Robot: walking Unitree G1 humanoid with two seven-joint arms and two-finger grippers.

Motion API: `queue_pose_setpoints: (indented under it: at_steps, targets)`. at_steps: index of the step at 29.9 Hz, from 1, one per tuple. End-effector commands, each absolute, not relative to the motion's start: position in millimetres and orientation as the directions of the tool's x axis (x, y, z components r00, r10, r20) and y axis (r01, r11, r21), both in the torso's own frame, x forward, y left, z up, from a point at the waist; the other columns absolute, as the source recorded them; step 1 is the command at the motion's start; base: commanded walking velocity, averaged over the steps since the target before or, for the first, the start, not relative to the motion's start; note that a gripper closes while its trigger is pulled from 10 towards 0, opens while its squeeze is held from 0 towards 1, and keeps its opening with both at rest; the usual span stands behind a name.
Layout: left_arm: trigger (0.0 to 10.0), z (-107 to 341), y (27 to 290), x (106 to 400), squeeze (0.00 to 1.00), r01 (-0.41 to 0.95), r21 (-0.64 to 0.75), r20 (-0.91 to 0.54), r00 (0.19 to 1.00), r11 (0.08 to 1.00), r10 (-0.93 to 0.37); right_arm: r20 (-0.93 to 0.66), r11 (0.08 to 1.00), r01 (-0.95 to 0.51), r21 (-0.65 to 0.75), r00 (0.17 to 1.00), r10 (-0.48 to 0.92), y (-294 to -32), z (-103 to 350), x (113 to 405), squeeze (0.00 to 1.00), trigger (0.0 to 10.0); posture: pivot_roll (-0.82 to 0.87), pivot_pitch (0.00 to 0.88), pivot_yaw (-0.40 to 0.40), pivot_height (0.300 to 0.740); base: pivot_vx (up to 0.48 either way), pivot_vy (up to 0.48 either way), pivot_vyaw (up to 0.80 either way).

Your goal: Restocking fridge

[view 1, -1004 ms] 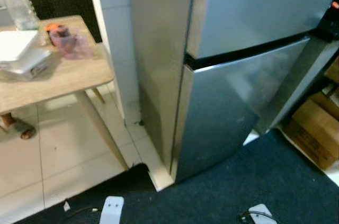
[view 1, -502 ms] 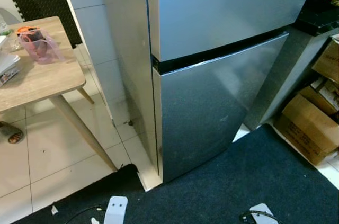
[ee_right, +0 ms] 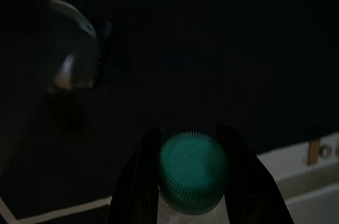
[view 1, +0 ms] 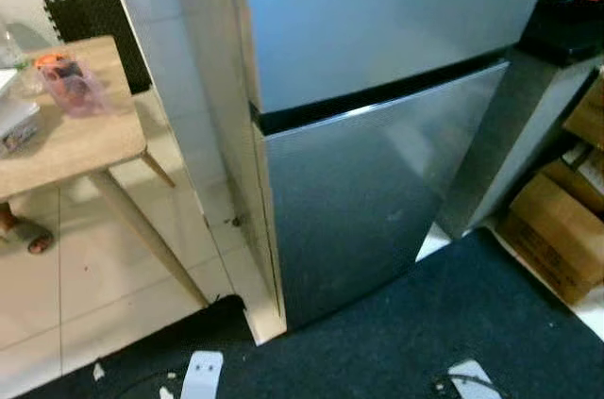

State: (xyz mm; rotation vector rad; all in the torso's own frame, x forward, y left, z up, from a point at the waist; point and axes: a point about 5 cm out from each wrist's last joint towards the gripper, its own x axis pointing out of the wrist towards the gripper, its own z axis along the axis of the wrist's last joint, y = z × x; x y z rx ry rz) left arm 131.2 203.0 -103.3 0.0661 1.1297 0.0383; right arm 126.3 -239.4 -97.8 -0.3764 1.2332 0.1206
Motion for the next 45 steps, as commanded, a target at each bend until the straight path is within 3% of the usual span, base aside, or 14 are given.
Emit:
queue_pose_setpoints:
  at_steps: [1, 26, 37, 45]
  targets:
    - [10.0, -104, 205, 129, 0.00, -0.005, 0.078, -0.905, 0.419, 0.997, 0.073, -0.939, 0.935, -0.288, -0.207, 0.326, -0.107, -238, -99, 123, 0.00, 10.0, -0.07, 0.000, -0.041, 0.740, 0.000, 0.000, 0.00]
    - [10.0, -104, 200, 130, 0.00, 0.022, 0.064, -0.904, 0.424, 0.998, 0.049, -0.941, 0.934, -0.293, -0.203, 0.324, -0.103, -231, -101, 123, 0.00, 10.0, -0.07, 0.000, -0.041, 0.740, 0.252, 0.000, 0.00]
    - [10.0, -104, 196, 131, 0.00, 0.034, 0.040, -0.903, 0.430, 0.999, 0.022, -0.940, 0.933, -0.296, -0.203, 0.327, -0.101, -230, -101, 125, 0.00, 10.0, -0.07, 0.000, -0.043, 0.740, 0.000, -0.168, 0.00]
    - [10.0, -103, 198, 134, 0.00, 0.002, 0.037, -0.896, 0.443, 0.999, 0.032, -0.944, 0.931, -0.295, -0.213, 0.309, -0.118, -246, -100, 113, 0.00, 10.0, -0.07, 0.000, -0.041, 0.740, 0.000, -0.115, 0.00]
